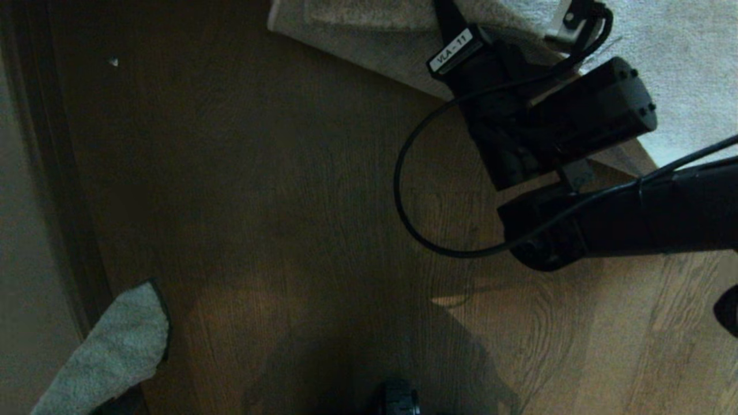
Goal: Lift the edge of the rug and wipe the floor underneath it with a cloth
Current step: Lay down the carpet
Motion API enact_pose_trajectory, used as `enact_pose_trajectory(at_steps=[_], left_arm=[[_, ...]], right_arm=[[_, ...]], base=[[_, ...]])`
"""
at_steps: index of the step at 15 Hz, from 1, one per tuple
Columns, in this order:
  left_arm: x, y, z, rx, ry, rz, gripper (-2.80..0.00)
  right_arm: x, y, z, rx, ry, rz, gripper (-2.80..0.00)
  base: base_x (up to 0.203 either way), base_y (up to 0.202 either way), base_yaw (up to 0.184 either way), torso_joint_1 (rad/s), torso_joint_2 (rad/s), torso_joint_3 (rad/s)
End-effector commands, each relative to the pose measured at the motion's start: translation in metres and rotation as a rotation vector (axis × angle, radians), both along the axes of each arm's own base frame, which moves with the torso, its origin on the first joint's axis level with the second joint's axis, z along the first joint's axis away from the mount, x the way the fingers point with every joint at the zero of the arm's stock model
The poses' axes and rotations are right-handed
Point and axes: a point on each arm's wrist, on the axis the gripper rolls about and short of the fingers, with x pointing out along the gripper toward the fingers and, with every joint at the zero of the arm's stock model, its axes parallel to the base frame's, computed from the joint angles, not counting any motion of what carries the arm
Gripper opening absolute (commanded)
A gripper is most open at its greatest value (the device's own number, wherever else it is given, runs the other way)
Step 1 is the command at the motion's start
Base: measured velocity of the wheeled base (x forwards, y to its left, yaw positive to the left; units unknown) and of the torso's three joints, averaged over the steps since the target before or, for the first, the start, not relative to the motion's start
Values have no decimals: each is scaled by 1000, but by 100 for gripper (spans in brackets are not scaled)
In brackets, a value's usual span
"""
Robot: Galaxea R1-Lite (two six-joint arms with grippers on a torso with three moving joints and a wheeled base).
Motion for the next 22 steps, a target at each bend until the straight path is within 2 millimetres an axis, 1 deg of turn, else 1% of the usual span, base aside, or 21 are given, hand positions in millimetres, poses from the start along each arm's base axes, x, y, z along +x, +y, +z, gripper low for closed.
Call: enact_pose_trajectory(at_steps=[1, 2, 4, 8, 9, 11, 13, 16, 19, 22], left_arm=[[0, 0, 0, 0, 0, 2, -280], [0, 0, 0, 0, -1, 2, -280], [0, 0, 0, 0, 0, 2, -280], [0, 0, 0, 0, -1, 2, -280], [0, 0, 0, 0, -1, 1, -280], [0, 0, 0, 0, 0, 0, -280], [0, 0, 0, 0, -1, 0, -280], [0, 0, 0, 0, -1, 0, -280], [0, 0, 0, 0, -2, 2, -280], [0, 0, 0, 0, 0, 2, -280]], right_arm=[[-2, -1, 1, 25, -37, -4, -280], [-2, -1, 1, 22, -39, -8, 0], [-2, -1, 2, 25, -39, -6, 0], [-9, -6, 8, 37, -44, 6, 0], [-11, -5, 8, 36, -41, 11, 0], [-21, 2, 11, 40, -45, 46, 0], [-37, 13, 13, 40, -45, 100, 0], [-72, 28, 8, 8, -15, 197, 0], [-108, 38, 7, -6, 3, 293, 0], [-133, 45, 8, -5, 12, 361, 0]], base=[[0, 0, 0, 0, 0, 0], [0, 0, 0, 0, 0, 0], [0, 0, 0, 0, 0, 0], [0, 0, 0, 0, 0, 0], [0, 0, 0, 0, 0, 0], [0, 0, 0, 0, 0, 0], [0, 0, 0, 0, 0, 0], [0, 0, 0, 0, 0, 0], [0, 0, 0, 0, 0, 0], [0, 0, 0, 0, 0, 0]])
